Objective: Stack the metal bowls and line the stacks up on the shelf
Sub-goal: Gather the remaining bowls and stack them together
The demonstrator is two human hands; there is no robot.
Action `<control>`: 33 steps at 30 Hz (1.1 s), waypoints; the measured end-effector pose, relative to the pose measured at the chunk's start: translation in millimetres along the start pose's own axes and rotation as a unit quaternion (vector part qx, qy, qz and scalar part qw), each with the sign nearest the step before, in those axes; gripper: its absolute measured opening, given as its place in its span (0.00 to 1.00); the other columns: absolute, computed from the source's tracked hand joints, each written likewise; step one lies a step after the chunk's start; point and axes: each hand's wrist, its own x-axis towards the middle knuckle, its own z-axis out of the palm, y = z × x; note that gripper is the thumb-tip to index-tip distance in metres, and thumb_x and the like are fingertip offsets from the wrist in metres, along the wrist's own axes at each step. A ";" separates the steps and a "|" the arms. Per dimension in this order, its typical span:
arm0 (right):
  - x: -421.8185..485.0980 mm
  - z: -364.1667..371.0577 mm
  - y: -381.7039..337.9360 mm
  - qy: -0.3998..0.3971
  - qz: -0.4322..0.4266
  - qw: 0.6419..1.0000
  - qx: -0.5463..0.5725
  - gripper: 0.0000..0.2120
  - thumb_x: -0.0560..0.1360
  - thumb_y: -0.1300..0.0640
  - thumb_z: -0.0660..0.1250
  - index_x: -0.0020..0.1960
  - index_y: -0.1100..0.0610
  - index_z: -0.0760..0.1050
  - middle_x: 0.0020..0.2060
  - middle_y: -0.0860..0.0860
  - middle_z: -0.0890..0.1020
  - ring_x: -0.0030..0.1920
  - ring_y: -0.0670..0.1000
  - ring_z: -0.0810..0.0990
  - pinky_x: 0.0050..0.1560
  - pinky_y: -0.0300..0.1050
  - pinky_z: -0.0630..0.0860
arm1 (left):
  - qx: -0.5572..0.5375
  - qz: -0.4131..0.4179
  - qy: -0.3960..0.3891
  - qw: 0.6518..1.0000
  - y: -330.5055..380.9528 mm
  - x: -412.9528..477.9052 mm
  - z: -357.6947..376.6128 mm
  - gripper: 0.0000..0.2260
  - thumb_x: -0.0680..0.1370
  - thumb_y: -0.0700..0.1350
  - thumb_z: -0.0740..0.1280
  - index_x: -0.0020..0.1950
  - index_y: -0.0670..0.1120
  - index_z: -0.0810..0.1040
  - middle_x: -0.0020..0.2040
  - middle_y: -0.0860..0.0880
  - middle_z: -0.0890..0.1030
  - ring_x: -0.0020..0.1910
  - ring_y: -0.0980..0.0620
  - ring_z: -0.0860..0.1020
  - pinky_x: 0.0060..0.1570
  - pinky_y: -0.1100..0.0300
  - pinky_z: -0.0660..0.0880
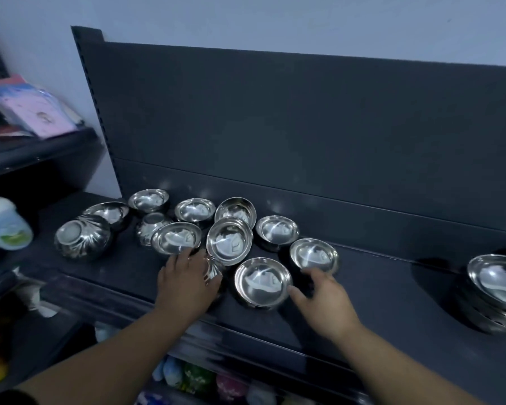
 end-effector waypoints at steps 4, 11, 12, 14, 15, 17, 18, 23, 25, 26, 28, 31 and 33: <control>3.7 12.2 -9.0 -0.033 0.035 0.998 0.040 0.27 0.74 0.43 0.68 0.69 0.52 0.68 0.61 0.52 0.80 0.61 0.51 0.78 0.61 0.43 0.73 | -0.083 -0.042 -0.062 0.994 -14.8 3.5 3.8 0.40 0.73 0.62 0.68 0.78 0.49 0.55 0.78 0.47 0.54 0.75 0.41 0.56 0.72 0.49 0.59; 13.8 18.1 -16.1 -0.092 0.057 0.991 0.077 0.25 0.75 0.50 0.68 0.70 0.52 0.67 0.60 0.49 0.80 0.56 0.49 0.76 0.52 0.34 0.67 | -0.160 -0.074 -0.085 0.981 -26.0 6.8 19.4 0.48 0.66 0.57 0.77 0.78 0.56 0.50 0.78 0.45 0.50 0.76 0.42 0.56 0.72 0.48 0.62; 15.9 18.0 -16.0 -0.094 0.058 0.990 0.083 0.25 0.75 0.51 0.68 0.70 0.52 0.67 0.59 0.49 0.80 0.53 0.47 0.75 0.51 0.34 0.66 | -0.162 -0.075 -0.086 0.980 -25.8 7.8 20.4 0.49 0.66 0.56 0.77 0.78 0.56 0.50 0.78 0.45 0.51 0.75 0.42 0.57 0.71 0.49 0.63; 18.9 18.1 -14.3 -0.097 0.060 0.989 0.091 0.25 0.75 0.52 0.69 0.70 0.51 0.68 0.58 0.48 0.80 0.51 0.46 0.73 0.51 0.34 0.66 | -0.156 -0.074 -0.081 0.982 -24.6 8.6 22.4 0.49 0.65 0.56 0.77 0.78 0.54 0.51 0.76 0.45 0.55 0.73 0.43 0.61 0.70 0.50 0.64; 19.7 18.1 -13.5 -0.098 0.062 0.989 0.094 0.25 0.74 0.53 0.69 0.70 0.51 0.68 0.58 0.48 0.80 0.52 0.46 0.74 0.51 0.34 0.66 | -0.153 -0.074 -0.077 0.983 -24.0 8.3 23.5 0.49 0.65 0.56 0.77 0.78 0.53 0.52 0.76 0.45 0.57 0.72 0.43 0.62 0.70 0.51 0.65; 19.5 16.5 -12.0 -0.101 0.066 0.988 0.097 0.26 0.74 0.53 0.69 0.70 0.51 0.67 0.56 0.48 0.80 0.52 0.46 0.74 0.51 0.34 0.66 | -0.149 -0.074 -0.070 0.984 -22.5 6.4 25.5 0.48 0.65 0.56 0.77 0.77 0.51 0.54 0.75 0.45 0.58 0.71 0.43 0.63 0.69 0.52 0.65; 19.3 15.3 -10.7 -0.101 0.070 0.988 0.097 0.27 0.74 0.54 0.69 0.71 0.51 0.67 0.55 0.49 0.80 0.52 0.47 0.74 0.51 0.34 0.67 | -0.148 -0.074 -0.070 0.984 -21.5 5.7 26.1 0.48 0.65 0.56 0.77 0.77 0.51 0.54 0.75 0.45 0.58 0.71 0.43 0.63 0.69 0.52 0.65; 19.0 8.1 -2.0 -0.096 0.077 0.989 0.079 0.29 0.74 0.56 0.67 0.73 0.52 0.64 0.53 0.51 0.79 0.47 0.48 0.75 0.47 0.35 0.67 | -0.142 -0.075 -0.085 0.983 -18.1 5.7 27.0 0.48 0.65 0.57 0.77 0.77 0.51 0.54 0.76 0.45 0.56 0.73 0.43 0.61 0.71 0.52 0.64; 19.1 6.7 -0.3 -0.094 0.072 0.990 0.077 0.29 0.74 0.55 0.68 0.73 0.52 0.65 0.48 0.49 0.78 0.43 0.47 0.74 0.46 0.35 0.68 | -0.147 -0.075 -0.087 0.982 -16.3 7.1 27.2 0.49 0.64 0.57 0.78 0.77 0.51 0.54 0.76 0.45 0.55 0.73 0.43 0.61 0.71 0.52 0.63; 19.5 6.2 0.0 -0.093 0.068 0.991 0.075 0.29 0.74 0.55 0.68 0.73 0.52 0.65 0.47 0.49 0.77 0.43 0.47 0.74 0.45 0.35 0.68 | -0.153 -0.073 -0.083 0.982 -15.3 7.7 27.5 0.49 0.63 0.56 0.78 0.76 0.50 0.54 0.75 0.44 0.56 0.73 0.44 0.61 0.71 0.52 0.63; 20.5 5.4 -0.2 -0.087 0.059 0.992 0.071 0.28 0.74 0.54 0.68 0.72 0.52 0.65 0.47 0.48 0.77 0.44 0.47 0.74 0.44 0.34 0.68 | -0.166 -0.068 -0.074 0.981 -12.9 7.0 27.0 0.48 0.64 0.54 0.79 0.76 0.49 0.55 0.74 0.45 0.60 0.71 0.45 0.64 0.69 0.54 0.65; 20.6 2.9 -3.6 -0.070 0.031 0.995 0.064 0.26 0.74 0.54 0.68 0.71 0.51 0.68 0.54 0.49 0.81 0.45 0.46 0.75 0.46 0.34 0.69 | -0.167 -0.064 -0.058 0.982 -10.3 1.7 22.7 0.47 0.63 0.54 0.79 0.75 0.49 0.57 0.72 0.45 0.62 0.68 0.46 0.66 0.67 0.55 0.66; 20.3 -0.2 -7.9 -0.053 -0.002 0.998 0.046 0.22 0.74 0.54 0.68 0.67 0.51 0.72 0.53 0.48 0.82 0.44 0.46 0.76 0.46 0.35 0.70 | -0.181 -0.066 -0.044 0.980 -8.7 -2.5 14.9 0.46 0.63 0.54 0.79 0.74 0.50 0.58 0.71 0.46 0.62 0.68 0.47 0.67 0.66 0.55 0.67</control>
